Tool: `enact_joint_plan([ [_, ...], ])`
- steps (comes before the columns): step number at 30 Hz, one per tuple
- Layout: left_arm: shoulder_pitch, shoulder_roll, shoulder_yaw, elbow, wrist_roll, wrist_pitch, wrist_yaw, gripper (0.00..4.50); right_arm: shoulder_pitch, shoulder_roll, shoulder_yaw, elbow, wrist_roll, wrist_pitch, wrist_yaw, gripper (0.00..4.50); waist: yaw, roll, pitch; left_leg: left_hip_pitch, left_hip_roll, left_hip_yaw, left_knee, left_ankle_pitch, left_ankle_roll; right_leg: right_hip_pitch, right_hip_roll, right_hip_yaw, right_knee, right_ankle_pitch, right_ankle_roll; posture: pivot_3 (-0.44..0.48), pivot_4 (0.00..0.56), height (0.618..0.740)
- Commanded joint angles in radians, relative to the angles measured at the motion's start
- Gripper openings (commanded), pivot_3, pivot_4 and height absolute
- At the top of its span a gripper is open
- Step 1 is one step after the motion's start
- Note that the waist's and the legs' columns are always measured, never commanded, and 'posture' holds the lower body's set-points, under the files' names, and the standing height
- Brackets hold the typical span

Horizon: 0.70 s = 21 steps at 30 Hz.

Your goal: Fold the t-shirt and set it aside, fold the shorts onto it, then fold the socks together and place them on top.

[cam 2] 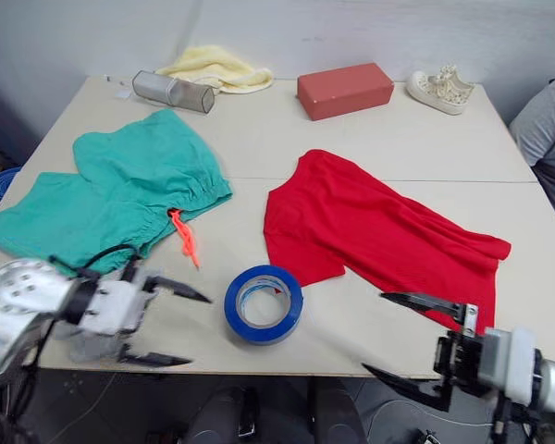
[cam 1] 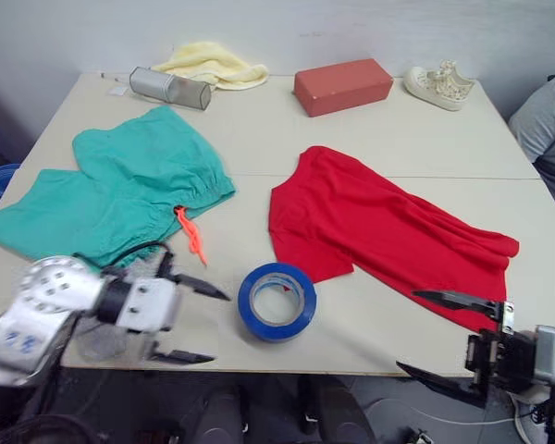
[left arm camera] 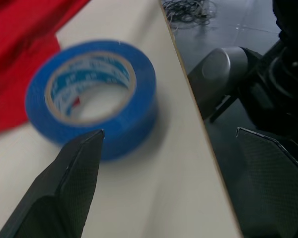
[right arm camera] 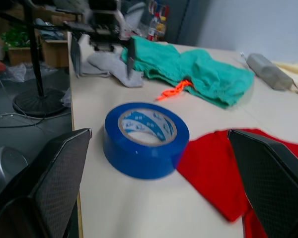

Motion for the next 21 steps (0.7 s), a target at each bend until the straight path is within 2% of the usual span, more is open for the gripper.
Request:
enact_joint_plan([
  [1,-0.080,-0.033,-0.134,0.029,0.111,-0.042,-0.024,4.47,-0.014,-0.007,0.013,-0.048,-0.007,0.031,-0.046,4.50,0.000,-0.001,0.000,0.000,0.000,0.000,0.001,0.000,0.000,0.000,0.001,0.000,0.000,0.000,0.000,0.000,0.150,0.740],
  [7,-0.185,-0.105,-0.261,0.115,0.249,-0.084,-0.005,4.47,-0.009,0.008,0.030,-0.048,-0.035,0.049,-0.080,4.50,0.003,-0.001,0.000,-0.002,0.000,-0.001,0.002,0.000,0.000,-0.001,0.002,0.001,0.000,0.000,0.000,0.000,0.150,0.740],
  [10,-0.203,-0.134,-0.288,0.140,0.291,-0.083,0.020,3.86,0.005,0.027,0.043,-0.022,-0.059,0.024,-0.071,4.50,0.003,-0.001,0.000,-0.002,0.000,-0.001,0.003,-0.001,0.001,-0.001,0.001,0.001,0.000,0.000,0.001,0.000,0.150,0.740],
  [16,-0.225,-0.161,-0.329,0.170,0.350,-0.136,0.035,2.10,0.038,0.067,0.059,0.042,-0.098,-0.046,-0.025,4.50,0.000,-0.001,0.000,-0.001,0.001,-0.001,0.004,-0.001,0.001,0.000,0.002,0.001,0.000,0.000,0.001,0.000,0.150,0.740],
  [19,-0.219,-0.151,-0.299,0.177,0.289,-0.148,0.005,1.29,0.037,0.078,0.068,0.089,-0.102,-0.088,0.015,4.50,0.001,-0.001,0.000,-0.001,0.001,-0.001,0.004,-0.001,0.001,0.000,0.002,0.001,0.001,0.000,0.001,0.000,0.150,0.740],
  [21,-0.207,-0.134,-0.251,0.180,0.230,-0.150,-0.010,1.27,0.028,0.084,0.081,0.124,-0.102,-0.117,0.049,4.50,0.000,-0.002,0.000,0.000,0.001,-0.001,0.004,0.000,0.001,0.000,0.002,0.001,0.001,0.000,0.001,0.000,0.150,0.740],
])
